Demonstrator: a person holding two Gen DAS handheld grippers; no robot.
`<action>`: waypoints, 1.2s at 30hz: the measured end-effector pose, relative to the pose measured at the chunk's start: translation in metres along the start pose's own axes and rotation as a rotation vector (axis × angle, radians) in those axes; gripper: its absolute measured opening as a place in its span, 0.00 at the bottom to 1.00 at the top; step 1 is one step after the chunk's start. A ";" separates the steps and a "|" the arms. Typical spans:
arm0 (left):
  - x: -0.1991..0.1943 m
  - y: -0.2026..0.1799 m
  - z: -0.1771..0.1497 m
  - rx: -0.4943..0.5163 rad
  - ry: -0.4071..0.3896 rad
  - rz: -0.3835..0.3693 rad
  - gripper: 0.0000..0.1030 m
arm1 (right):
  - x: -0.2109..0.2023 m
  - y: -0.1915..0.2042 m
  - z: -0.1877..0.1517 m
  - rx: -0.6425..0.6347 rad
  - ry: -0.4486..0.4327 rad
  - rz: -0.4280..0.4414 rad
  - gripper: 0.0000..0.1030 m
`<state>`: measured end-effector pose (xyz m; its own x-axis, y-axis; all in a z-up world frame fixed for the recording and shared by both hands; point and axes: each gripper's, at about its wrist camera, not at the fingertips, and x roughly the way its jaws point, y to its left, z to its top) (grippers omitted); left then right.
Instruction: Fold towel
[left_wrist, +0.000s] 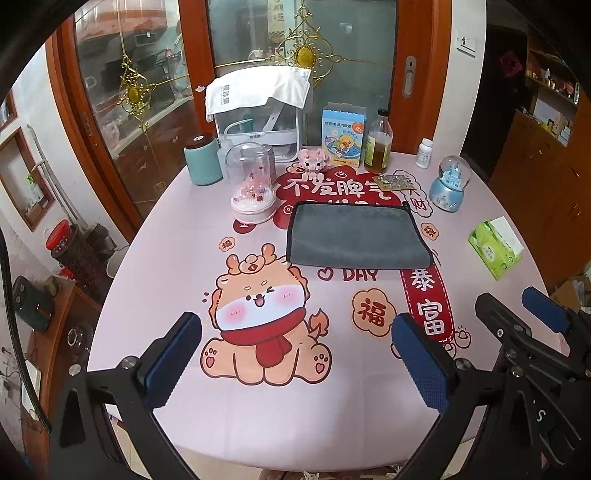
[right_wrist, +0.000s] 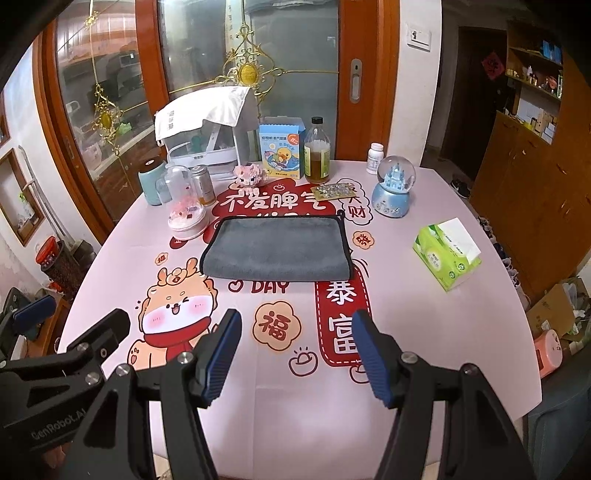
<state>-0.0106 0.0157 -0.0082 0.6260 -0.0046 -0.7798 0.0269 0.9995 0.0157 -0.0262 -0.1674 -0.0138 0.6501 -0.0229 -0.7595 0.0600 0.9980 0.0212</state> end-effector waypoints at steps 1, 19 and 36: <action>0.000 0.001 0.000 0.001 0.001 0.001 0.99 | 0.000 0.000 -0.001 0.000 0.002 0.001 0.61; -0.004 0.007 -0.005 -0.002 0.014 0.011 0.99 | -0.003 0.003 -0.006 -0.006 0.008 0.001 0.61; -0.004 0.007 -0.006 0.000 0.014 0.010 0.99 | -0.003 0.001 -0.005 -0.006 0.007 -0.001 0.61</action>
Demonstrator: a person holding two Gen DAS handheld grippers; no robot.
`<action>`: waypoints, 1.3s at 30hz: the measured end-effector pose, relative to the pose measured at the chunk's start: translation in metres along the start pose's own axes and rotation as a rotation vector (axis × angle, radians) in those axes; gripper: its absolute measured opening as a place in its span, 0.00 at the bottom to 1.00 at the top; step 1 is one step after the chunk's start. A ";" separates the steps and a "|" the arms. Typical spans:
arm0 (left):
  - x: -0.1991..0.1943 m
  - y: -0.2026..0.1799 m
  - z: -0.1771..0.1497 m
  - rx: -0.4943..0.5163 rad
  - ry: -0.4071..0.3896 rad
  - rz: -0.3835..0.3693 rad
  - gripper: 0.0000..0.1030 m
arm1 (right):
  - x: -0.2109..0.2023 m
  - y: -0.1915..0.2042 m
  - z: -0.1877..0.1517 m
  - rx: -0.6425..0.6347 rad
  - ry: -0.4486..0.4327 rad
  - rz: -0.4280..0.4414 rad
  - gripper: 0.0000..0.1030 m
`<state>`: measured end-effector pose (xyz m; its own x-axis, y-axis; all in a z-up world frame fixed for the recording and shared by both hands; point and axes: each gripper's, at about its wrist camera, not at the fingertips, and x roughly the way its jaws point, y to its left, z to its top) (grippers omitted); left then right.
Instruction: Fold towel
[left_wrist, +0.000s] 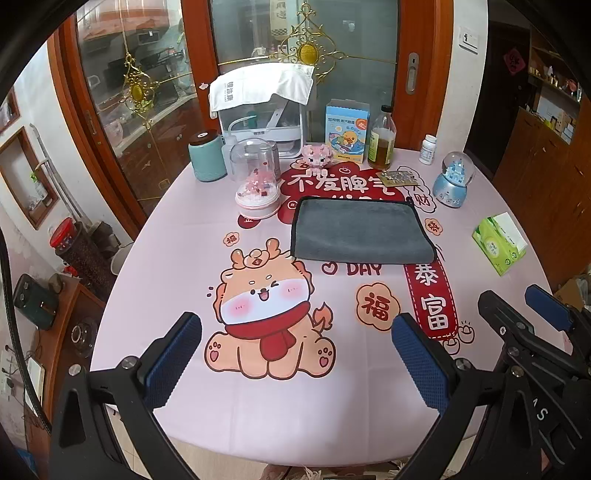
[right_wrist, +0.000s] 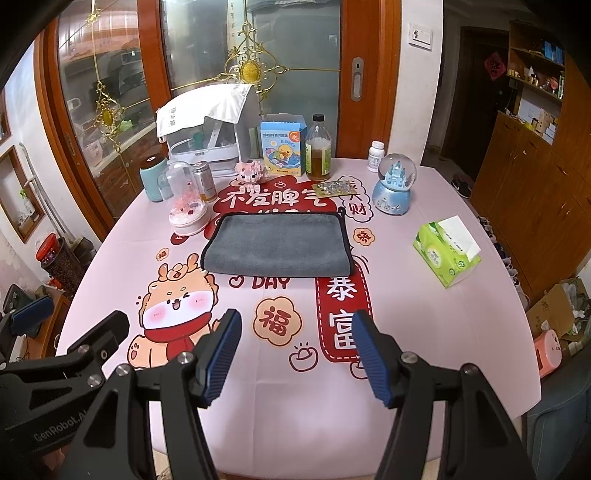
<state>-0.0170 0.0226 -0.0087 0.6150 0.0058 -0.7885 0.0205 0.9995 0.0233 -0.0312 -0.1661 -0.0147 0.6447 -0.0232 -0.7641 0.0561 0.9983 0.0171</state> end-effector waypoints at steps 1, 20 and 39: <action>0.000 0.000 0.000 0.000 0.000 0.001 0.99 | 0.000 0.000 0.000 -0.001 0.000 -0.001 0.61; 0.000 -0.001 0.001 0.001 0.001 0.002 0.99 | 0.001 0.000 0.000 -0.001 0.001 0.000 0.61; 0.001 -0.002 0.002 0.000 0.002 0.003 0.99 | 0.001 -0.002 0.000 -0.001 0.002 0.000 0.61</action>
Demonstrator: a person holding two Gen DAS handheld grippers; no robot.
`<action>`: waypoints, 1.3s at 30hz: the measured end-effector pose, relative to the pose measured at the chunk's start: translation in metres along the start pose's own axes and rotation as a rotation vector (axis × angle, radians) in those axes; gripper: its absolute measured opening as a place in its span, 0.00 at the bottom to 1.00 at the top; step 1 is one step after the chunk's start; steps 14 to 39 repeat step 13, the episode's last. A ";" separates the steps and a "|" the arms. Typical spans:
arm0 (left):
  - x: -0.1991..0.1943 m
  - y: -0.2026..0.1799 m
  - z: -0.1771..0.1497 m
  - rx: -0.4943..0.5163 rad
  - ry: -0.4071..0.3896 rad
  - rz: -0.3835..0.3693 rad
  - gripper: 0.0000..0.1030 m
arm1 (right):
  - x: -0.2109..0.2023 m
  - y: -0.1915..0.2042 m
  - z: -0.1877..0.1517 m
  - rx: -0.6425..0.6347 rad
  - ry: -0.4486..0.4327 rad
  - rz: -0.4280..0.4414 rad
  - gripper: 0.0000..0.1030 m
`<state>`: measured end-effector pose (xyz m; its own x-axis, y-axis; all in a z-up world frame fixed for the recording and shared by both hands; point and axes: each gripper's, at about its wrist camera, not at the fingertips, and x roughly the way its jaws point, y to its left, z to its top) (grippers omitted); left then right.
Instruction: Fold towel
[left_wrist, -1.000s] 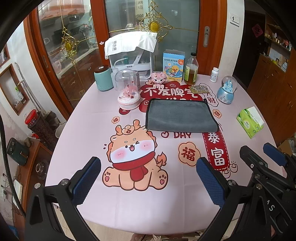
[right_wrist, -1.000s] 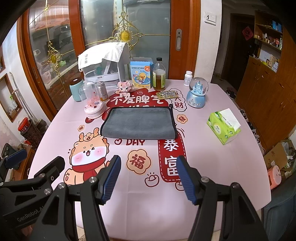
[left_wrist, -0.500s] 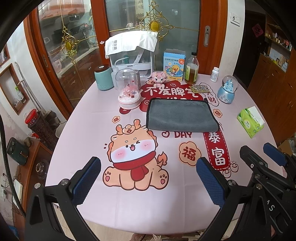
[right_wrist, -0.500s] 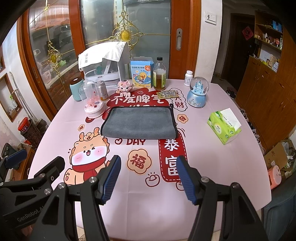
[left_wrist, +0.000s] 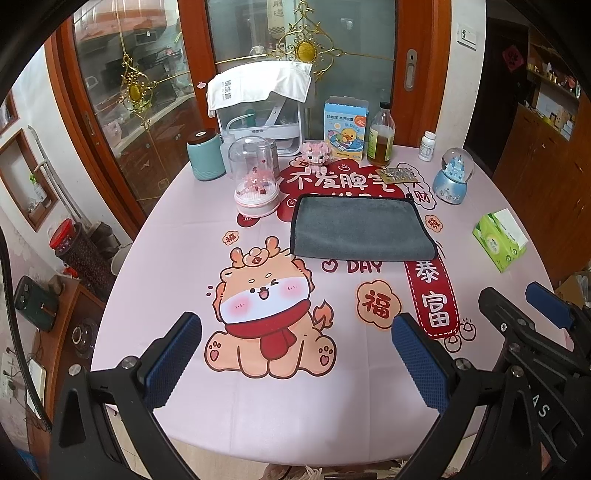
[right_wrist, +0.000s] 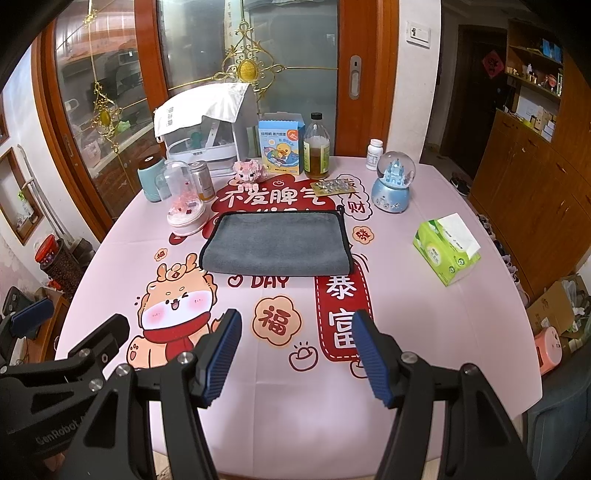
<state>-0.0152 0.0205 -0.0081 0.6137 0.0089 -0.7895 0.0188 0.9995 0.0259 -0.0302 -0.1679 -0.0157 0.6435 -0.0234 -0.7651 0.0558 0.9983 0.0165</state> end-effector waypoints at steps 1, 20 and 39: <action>0.000 0.000 0.000 -0.001 0.000 -0.001 0.99 | 0.000 0.000 0.000 0.000 0.000 -0.001 0.61; 0.000 -0.001 0.000 -0.001 0.001 0.001 0.99 | 0.000 -0.003 0.000 -0.001 -0.002 -0.001 0.61; 0.000 -0.001 0.000 -0.001 0.001 0.001 0.99 | 0.000 -0.003 0.000 -0.001 -0.002 -0.001 0.61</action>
